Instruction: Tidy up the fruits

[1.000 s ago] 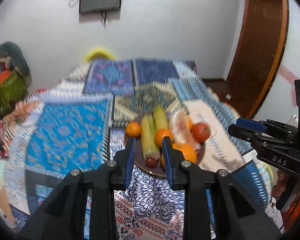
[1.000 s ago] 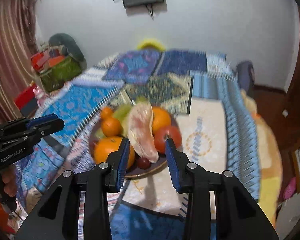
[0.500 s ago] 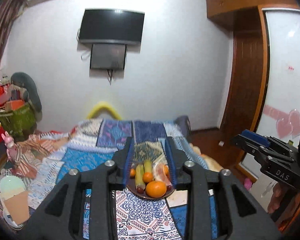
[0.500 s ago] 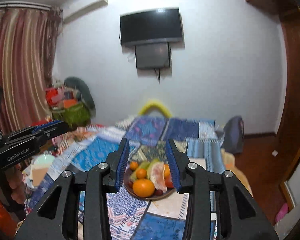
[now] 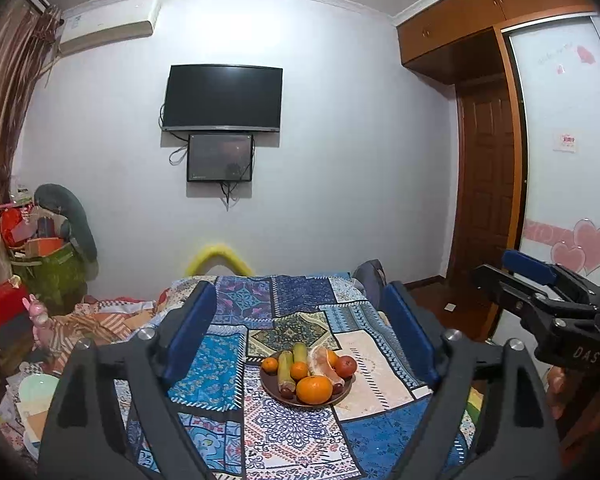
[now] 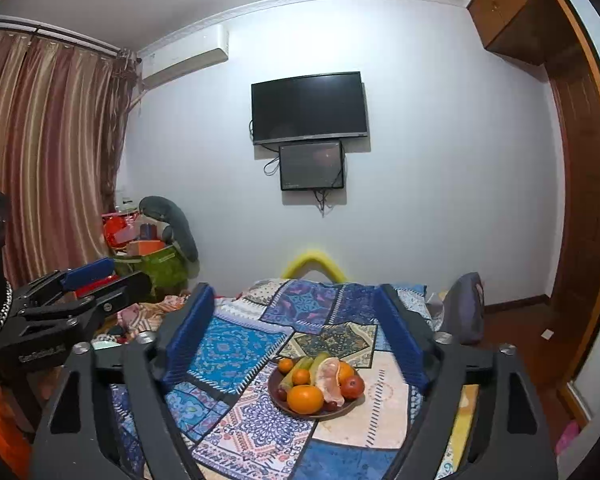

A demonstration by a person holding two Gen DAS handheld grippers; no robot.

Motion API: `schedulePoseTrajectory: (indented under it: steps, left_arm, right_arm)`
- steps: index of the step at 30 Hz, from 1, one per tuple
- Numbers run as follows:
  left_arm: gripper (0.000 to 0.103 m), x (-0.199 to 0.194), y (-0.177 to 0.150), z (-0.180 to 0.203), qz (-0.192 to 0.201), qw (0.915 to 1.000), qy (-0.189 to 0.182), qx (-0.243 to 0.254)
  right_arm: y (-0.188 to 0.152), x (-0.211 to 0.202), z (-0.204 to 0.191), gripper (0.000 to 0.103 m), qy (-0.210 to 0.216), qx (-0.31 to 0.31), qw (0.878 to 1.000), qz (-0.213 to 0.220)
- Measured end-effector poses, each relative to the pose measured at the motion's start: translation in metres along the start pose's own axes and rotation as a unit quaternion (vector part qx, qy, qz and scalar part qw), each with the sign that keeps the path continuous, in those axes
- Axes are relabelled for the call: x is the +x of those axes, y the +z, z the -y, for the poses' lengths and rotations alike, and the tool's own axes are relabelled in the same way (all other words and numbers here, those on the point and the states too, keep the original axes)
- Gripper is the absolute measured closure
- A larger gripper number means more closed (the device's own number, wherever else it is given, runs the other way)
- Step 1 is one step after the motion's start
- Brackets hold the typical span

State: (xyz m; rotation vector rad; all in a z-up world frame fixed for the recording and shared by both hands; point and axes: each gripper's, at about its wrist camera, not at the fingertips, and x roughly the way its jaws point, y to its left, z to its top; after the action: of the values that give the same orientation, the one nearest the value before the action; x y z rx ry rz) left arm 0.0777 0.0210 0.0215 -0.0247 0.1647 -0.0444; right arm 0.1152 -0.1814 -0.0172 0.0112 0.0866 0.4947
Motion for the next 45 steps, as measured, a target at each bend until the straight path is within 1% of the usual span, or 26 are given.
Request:
schedulePoseTrajectory:
  steps: [1, 2, 3, 8, 10, 19, 30, 45]
  left_arm:
    - [0.010, -0.003, -0.001, 0.002, 0.002, 1.0000, 0.003, 0.000]
    - [0.007, -0.005, -0.002, 0.002, 0.004, 1.0000, 0.005, 0.000]
    - [0.006, -0.005, -0.002, 0.002, 0.006, 1.0000, 0.008, -0.001]
    - [0.002, -0.010, -0.004, 0.001, 0.010, 0.9999, 0.013, -0.003]
    - [0.001, -0.011, -0.005, 0.002, 0.011, 0.9998, 0.015, -0.001]
    - [0.000, -0.012, -0.007, 0.004, 0.014, 0.9998, 0.017, 0.003]
    - [0.000, -0.011, -0.009, 0.003, 0.009, 0.9999, 0.014, -0.003]
    - [0.000, -0.009, -0.007, 0.005, 0.009, 0.9999, 0.013, -0.004]
  right_arm:
    - [0.000, -0.002, 0.000, 0.014, -0.004, 0.001, 1.000, 0.002]
    - [0.000, -0.002, 0.000, 0.010, -0.008, 0.003, 1.000, 0.003]
    - [0.000, -0.001, 0.001, 0.006, -0.011, 0.007, 1.000, 0.004]
    - [-0.002, -0.011, 0.001, 0.000, -0.028, 0.009, 0.999, 0.012]
    - [-0.003, -0.010, -0.001, 0.000, -0.036, 0.003, 0.999, 0.012]
    - [-0.006, -0.016, 0.003, 0.000, -0.041, 0.012, 0.999, 0.008]
    - [-0.005, -0.020, 0.003, 0.000, -0.047, 0.007, 0.999, 0.010]
    - [0.000, -0.024, 0.001, 0.000, -0.045, 0.008, 0.999, 0.015]
